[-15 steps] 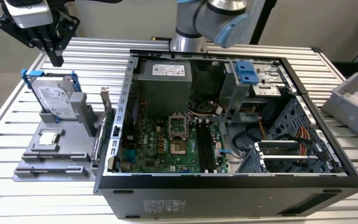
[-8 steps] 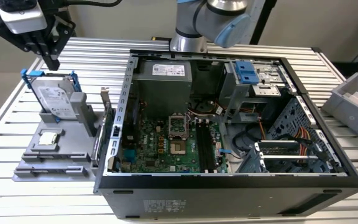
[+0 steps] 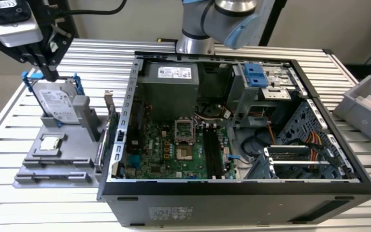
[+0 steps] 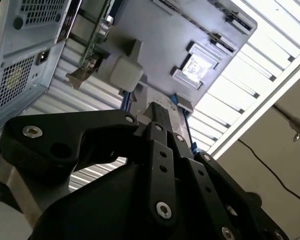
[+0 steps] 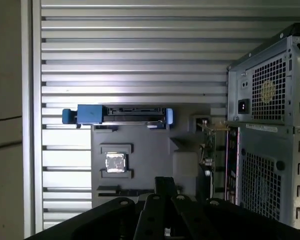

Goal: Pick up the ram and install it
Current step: 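Reach for the ram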

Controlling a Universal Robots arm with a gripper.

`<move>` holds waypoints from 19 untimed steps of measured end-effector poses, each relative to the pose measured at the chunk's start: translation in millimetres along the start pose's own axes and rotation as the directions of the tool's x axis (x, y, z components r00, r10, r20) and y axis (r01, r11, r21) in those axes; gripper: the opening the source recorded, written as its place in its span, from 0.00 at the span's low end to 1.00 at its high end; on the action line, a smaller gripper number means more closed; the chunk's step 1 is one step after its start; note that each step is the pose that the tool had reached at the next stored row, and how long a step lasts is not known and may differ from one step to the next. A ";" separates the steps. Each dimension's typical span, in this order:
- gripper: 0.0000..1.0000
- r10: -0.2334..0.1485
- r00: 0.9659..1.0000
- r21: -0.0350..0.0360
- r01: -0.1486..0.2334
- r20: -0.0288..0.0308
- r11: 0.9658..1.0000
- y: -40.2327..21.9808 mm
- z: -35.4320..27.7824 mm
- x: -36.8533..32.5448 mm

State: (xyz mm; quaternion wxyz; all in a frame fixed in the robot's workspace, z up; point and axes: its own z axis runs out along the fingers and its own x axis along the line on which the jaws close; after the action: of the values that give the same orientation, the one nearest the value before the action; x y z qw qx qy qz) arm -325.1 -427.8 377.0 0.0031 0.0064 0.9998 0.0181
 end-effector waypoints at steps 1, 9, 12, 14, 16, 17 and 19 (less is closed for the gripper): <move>0.00 0.000 1.000 0.000 0.000 0.000 1.000 -2.0 0.3 0.1; 0.00 0.000 1.000 0.000 0.000 0.000 1.000 -12.7 3.0 2.2; 0.00 0.000 1.000 0.000 0.000 0.000 1.000 -16.1 4.3 3.8; 0.00 0.000 1.000 0.000 0.000 0.000 1.000 -18.7 5.1 5.1; 0.00 0.000 1.000 0.000 0.000 0.000 1.000 -21.3 6.0 6.6; 0.00 0.000 1.000 0.000 0.000 0.000 1.000 -22.5 6.4 7.4; 0.00 0.000 1.000 0.000 0.000 0.000 1.000 -24.8 7.2 8.3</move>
State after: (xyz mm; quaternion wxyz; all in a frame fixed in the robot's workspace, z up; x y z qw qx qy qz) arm -333.7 -452.2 368.8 0.0030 0.0064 0.9998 0.0181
